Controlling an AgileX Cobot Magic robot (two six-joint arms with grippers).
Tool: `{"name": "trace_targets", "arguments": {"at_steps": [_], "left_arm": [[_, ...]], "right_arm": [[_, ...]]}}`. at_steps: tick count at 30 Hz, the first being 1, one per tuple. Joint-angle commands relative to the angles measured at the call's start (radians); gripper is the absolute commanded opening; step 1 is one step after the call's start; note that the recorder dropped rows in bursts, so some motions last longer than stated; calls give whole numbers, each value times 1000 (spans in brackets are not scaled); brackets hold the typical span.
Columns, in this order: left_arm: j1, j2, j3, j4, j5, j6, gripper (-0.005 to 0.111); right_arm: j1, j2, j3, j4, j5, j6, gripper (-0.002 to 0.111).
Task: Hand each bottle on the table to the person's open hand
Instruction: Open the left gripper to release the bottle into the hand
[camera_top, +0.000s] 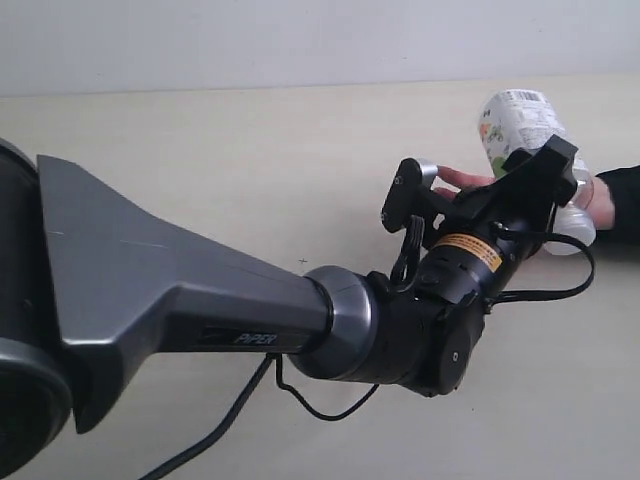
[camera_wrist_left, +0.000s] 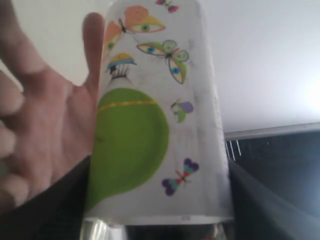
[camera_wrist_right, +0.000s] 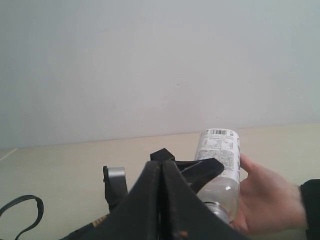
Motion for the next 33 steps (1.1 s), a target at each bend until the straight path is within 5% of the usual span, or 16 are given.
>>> {"name": "trace_targets", "arguments": {"at_steps": [1, 22, 25, 33], "left_arm": [[-2, 14, -8, -107, 24, 62, 0], [14, 16, -16, -143, 146, 115, 1], [14, 16, -16, -143, 146, 115, 12], [14, 16, -16, -142, 144, 115, 73]], "right_arm": [[2, -5, 1, 0, -1, -7, 0], [2, -5, 1, 0, 4, -7, 0], [2, -5, 1, 0, 4, -7, 0], [2, -5, 1, 0, 4, -7, 0]]}}
